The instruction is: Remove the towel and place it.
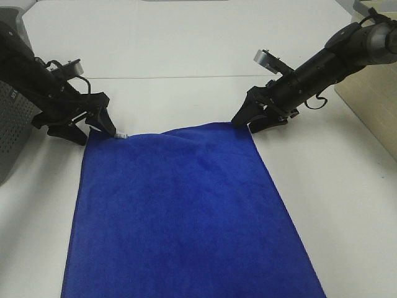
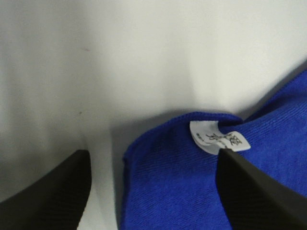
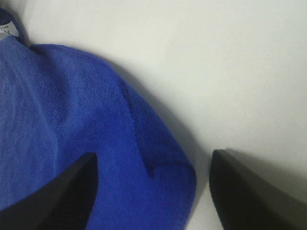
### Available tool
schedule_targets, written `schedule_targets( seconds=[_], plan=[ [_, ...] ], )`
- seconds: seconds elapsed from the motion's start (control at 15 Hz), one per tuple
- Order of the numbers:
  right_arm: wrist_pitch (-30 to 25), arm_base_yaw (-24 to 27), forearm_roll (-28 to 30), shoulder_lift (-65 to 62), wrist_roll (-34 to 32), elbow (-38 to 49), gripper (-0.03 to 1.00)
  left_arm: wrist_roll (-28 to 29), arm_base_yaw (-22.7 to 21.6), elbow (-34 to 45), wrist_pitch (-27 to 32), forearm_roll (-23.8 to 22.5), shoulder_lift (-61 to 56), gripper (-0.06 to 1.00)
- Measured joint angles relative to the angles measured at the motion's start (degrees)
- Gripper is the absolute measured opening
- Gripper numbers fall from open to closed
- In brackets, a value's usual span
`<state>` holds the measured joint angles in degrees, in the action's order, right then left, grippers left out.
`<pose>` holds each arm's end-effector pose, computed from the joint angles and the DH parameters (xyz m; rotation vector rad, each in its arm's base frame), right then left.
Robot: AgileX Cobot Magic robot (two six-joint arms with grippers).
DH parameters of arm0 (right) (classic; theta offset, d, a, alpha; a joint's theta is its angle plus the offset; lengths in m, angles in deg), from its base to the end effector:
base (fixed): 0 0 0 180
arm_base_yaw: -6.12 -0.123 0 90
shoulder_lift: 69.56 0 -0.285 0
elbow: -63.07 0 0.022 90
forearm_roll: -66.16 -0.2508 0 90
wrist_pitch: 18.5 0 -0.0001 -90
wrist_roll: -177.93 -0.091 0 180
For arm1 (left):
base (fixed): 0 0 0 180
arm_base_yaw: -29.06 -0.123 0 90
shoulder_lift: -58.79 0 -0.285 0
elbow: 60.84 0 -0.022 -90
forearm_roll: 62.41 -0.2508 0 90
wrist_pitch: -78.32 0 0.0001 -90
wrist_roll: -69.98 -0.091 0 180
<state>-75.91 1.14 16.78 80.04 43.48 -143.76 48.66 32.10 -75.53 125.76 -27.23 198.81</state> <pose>0.4758 0.0999 0.0815 -0.5370 2.6815 0.9648 0.4515 -0.0627 0.0987 0.0445 2.8730 -0.6590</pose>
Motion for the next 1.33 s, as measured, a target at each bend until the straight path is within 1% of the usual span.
schedule_targets(
  seconds=[0.07,0.13,0.27,0.33,0.4,0.47,0.53,0.73,0.8,0.87,1.0,1.27,1.33],
  plan=[
    [3.04,-2.52,1.78,-0.23,0.11,-0.29,0.66,-0.46,1.83,-0.17,-0.34,1.32,0.4,0.69],
    [4.3,-3.27,2.92,-0.34,0.23,-0.29,0.65,-0.46,2.81,-0.29,-1.09,1.78,0.63,0.69],
    [5.27,-3.44,3.9,-0.4,0.23,-0.29,0.58,-0.57,3.78,-0.29,-1.89,2.58,0.92,0.62],
    [5.79,-3.44,4.18,-0.4,0.23,-0.29,0.52,-0.57,3.78,-0.29,-2.06,2.69,0.97,0.57],
    [5.79,-3.44,4.18,-0.4,0.23,-0.29,0.52,-0.57,3.78,-0.29,-2.06,2.69,0.97,0.57],
    [6.53,-3.44,4.58,-0.34,0.23,-0.29,0.44,-0.57,3.78,-0.29,-2.29,2.69,1.09,0.51],
    [7.45,-3.44,5.1,-0.29,0.23,-0.29,0.34,-0.57,3.78,-0.29,-2.75,2.52,1.26,0.42],
    [9.63,-3.44,5.21,0.11,0.23,-0.29,0.08,-0.63,3.78,-0.29,-3.84,2.23,1.72,0.12],
    [9.85,-3.44,5.16,0.17,0.23,-0.29,0.02,-0.69,3.78,-0.29,-4.41,2.18,1.78,0.04],
    [10.03,-3.44,5.1,0.17,0.17,-0.29,0.02,-2.01,3.78,-0.29,-6.3,2.01,1.78,0.01],
    [11.17,-3.44,4.3,0.17,-0.86,-0.29,0.02,-3.21,3.9,-0.34,-8.59,1.95,1.78,0.01],
    [17.93,-3.61,2.23,0.17,-1.6,-0.4,0.02,-3.67,4.01,-5.73,-12.66,0.97,2.86,0.01],
    [18.74,-3.61,2.29,0.17,-1.6,-0.69,0.02,-3.78,4.01,-6.65,-13.35,0.97,2.86,0.01]
  ],
)
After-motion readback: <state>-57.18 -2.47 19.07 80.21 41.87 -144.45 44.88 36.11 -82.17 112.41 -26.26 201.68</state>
